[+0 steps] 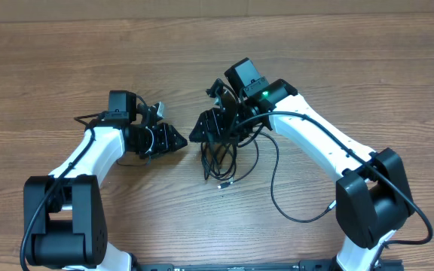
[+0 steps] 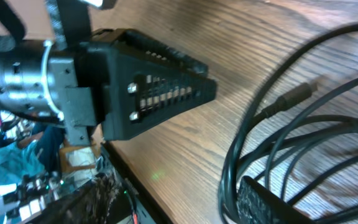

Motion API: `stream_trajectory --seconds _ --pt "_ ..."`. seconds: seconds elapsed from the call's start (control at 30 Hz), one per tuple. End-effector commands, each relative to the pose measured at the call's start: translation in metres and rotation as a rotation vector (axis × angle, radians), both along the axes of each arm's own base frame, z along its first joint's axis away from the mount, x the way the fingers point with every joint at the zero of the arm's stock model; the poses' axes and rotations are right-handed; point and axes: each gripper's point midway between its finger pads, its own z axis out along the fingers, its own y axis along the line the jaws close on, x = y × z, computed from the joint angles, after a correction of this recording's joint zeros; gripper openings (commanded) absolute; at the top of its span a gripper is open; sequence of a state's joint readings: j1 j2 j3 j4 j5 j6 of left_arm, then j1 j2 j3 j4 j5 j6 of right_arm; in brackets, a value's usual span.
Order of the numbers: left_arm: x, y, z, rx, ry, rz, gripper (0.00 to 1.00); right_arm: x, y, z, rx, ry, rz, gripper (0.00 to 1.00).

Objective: Untangle cables

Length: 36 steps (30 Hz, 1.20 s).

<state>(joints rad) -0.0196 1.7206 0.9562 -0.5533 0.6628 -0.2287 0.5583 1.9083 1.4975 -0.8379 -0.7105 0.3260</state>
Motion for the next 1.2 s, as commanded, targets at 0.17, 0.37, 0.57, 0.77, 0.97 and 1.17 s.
stream_trajectory --seconds 0.17,0.37,0.57,0.77,0.97,1.17 --pt "0.003 -0.004 0.003 -0.015 -0.017 -0.023 0.4 0.019 -0.036 -0.018 -0.186 -0.008 -0.154 0.64" --pt "0.002 -0.016 0.013 -0.095 -0.06 -0.083 0.43 0.029 -0.087 -0.04 -0.431 0.031 -0.35 0.67" --pt "0.002 -0.018 0.016 -0.11 -0.074 -0.1 0.38 0.017 -0.091 -0.042 -0.456 0.08 -0.345 0.66" --pt "0.003 -0.007 0.005 -0.032 -0.033 -0.041 0.34 -0.006 -0.069 -0.052 -0.473 0.102 -0.318 0.61" --pt "0.004 0.001 -0.001 0.017 -0.015 -0.013 0.29 -0.03 -0.042 -0.08 -0.457 0.125 -0.34 0.6" --pt "0.003 0.01 -0.008 0.076 0.021 0.035 0.28 -0.061 -0.015 -0.102 -0.417 0.141 -0.309 0.49"
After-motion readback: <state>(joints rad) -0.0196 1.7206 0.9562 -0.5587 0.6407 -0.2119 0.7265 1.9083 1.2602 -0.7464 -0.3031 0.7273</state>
